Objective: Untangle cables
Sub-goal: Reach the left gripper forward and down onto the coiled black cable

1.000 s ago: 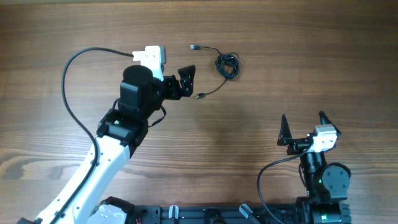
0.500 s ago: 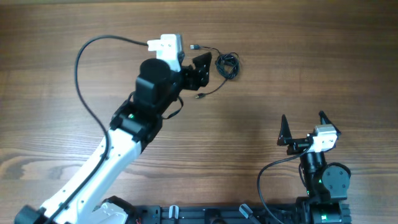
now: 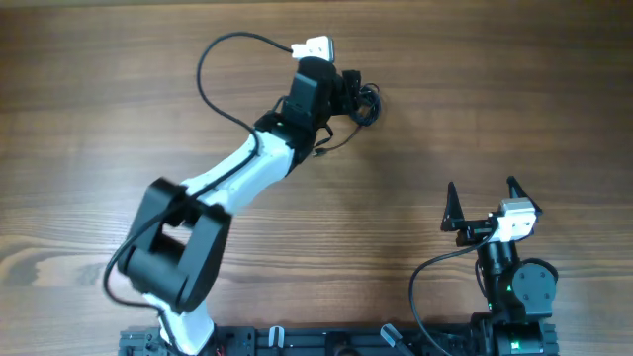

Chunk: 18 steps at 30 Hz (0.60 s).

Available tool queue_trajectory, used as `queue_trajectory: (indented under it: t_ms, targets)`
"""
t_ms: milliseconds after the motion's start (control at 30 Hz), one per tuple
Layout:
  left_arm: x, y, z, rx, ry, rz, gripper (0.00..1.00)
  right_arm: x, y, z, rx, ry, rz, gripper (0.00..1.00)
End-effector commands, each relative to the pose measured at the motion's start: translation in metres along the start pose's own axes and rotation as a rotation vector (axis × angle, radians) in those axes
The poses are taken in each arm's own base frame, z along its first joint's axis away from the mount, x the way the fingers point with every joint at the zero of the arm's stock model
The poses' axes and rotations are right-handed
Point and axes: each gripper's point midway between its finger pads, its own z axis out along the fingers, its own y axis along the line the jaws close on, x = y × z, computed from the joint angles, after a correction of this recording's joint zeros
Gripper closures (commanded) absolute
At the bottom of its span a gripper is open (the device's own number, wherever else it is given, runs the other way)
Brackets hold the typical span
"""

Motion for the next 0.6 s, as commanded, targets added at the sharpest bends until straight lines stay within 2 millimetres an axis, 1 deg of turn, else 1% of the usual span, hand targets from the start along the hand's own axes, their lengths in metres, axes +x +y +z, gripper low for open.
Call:
queue_trajectory:
  t_ms: [0, 67, 167, 300, 367, 467, 533, 567]
  targets:
    - [0.013, 0.005, 0.023, -0.01, -0.007, -0.063, 0.33, -0.001, 0.0, 0.0, -0.002, -0.007, -0.019, 0.0]
    - [0.019, 0.008, 0.031, -0.009, -0.006, -0.062, 0.34, -0.001, 0.001, 0.0, -0.002, -0.007, -0.019, 0.0]
    - [0.034, 0.015, 0.042, -0.022, 0.016, -0.059, 0.38, -0.001, 0.0, 0.0, -0.002, -0.007, -0.019, 0.0]
    - [0.057, 0.019, 0.057, -0.022, 0.038, -0.088, 0.37, -0.001, 0.0, 0.0, -0.002, -0.007, -0.019, 0.01]
    - [0.062, 0.019, 0.061, -0.022, 0.038, -0.092, 0.37, -0.001, 0.0, 0.0, -0.002, -0.007, -0.019, 0.0]
    - [0.067, 0.027, 0.067, -0.077, -0.001, -0.078, 0.39, -0.001, 0.0, 0.0, -0.002, -0.007, -0.019, 0.0]
    - [0.071, 0.033, 0.069, -0.119, -0.025, -0.067, 0.43, -0.001, 0.0, 0.0, -0.002, -0.007, -0.019, 0.0]
    - [0.071, 0.035, 0.07, -0.134, -0.038, -0.064, 0.5, -0.001, 0.0, 0.0, -0.002, -0.007, -0.019, 0.0]
